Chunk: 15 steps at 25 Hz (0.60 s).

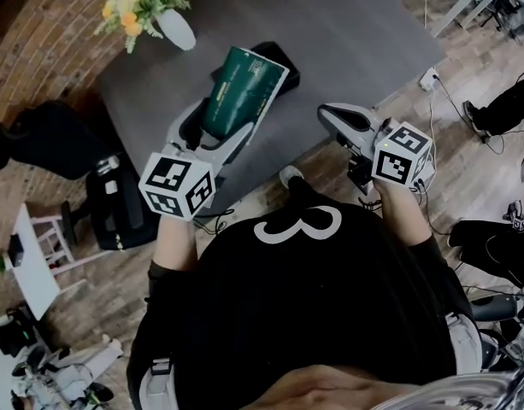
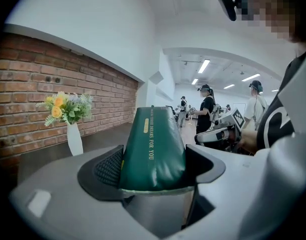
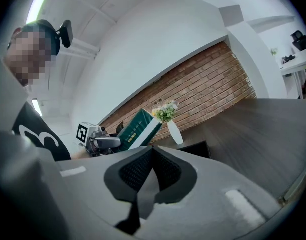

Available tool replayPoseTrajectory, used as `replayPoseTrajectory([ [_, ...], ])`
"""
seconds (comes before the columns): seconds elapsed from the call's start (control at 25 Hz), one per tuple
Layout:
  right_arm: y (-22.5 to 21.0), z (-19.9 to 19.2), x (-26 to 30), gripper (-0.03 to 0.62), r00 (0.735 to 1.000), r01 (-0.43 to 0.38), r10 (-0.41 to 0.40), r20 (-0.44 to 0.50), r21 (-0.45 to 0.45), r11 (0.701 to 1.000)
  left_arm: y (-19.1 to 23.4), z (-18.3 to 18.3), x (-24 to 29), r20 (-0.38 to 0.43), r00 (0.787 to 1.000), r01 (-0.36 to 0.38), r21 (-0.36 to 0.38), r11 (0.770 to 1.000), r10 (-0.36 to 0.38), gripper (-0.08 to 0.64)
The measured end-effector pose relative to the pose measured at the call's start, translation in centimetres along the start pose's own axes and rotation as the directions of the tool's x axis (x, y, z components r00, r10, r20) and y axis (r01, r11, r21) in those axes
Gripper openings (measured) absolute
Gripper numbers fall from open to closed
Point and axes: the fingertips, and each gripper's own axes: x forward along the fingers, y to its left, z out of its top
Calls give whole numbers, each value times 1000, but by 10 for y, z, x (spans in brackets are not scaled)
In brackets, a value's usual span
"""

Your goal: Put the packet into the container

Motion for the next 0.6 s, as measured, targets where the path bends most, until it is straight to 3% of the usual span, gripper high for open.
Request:
replayPoseTrajectory([
  [0.32, -45, 10, 21, 2, 1000, 14, -14, -7, 26, 1000, 24, 6, 45, -41, 998, 40, 63, 997, -37, 410],
  [0.6, -77, 9, 34, 2, 999, 41, -39, -33, 62, 997, 51, -9, 84, -130, 988, 99, 134, 986, -81, 410],
])
